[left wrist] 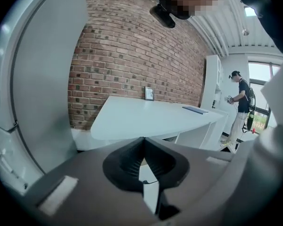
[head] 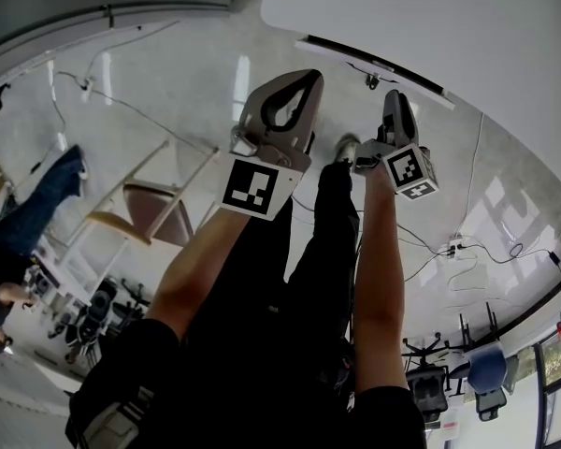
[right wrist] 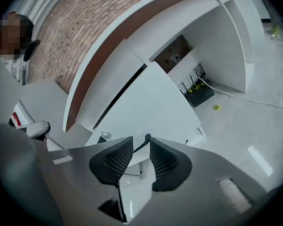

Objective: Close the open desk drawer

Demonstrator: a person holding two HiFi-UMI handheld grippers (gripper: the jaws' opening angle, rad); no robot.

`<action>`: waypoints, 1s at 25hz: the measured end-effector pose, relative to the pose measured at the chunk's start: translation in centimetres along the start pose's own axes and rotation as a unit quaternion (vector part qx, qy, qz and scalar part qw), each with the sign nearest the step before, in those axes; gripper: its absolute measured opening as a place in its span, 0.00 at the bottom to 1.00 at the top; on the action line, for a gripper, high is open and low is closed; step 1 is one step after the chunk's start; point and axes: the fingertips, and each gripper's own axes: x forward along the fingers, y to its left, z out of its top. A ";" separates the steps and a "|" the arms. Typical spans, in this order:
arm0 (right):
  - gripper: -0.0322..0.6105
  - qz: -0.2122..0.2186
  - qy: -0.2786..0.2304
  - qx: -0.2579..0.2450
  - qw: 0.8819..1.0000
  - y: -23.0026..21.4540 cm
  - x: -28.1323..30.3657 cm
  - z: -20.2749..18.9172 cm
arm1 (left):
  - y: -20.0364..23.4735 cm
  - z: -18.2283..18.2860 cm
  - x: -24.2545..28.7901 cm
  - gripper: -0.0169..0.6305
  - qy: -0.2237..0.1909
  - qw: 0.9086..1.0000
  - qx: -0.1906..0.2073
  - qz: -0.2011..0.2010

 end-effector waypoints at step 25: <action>0.15 0.061 -0.043 0.107 0.991 2.0 2.9 1.1 | -0.6 -0.7 0.1 0.06 0.014 1.000 -0.017 -0.019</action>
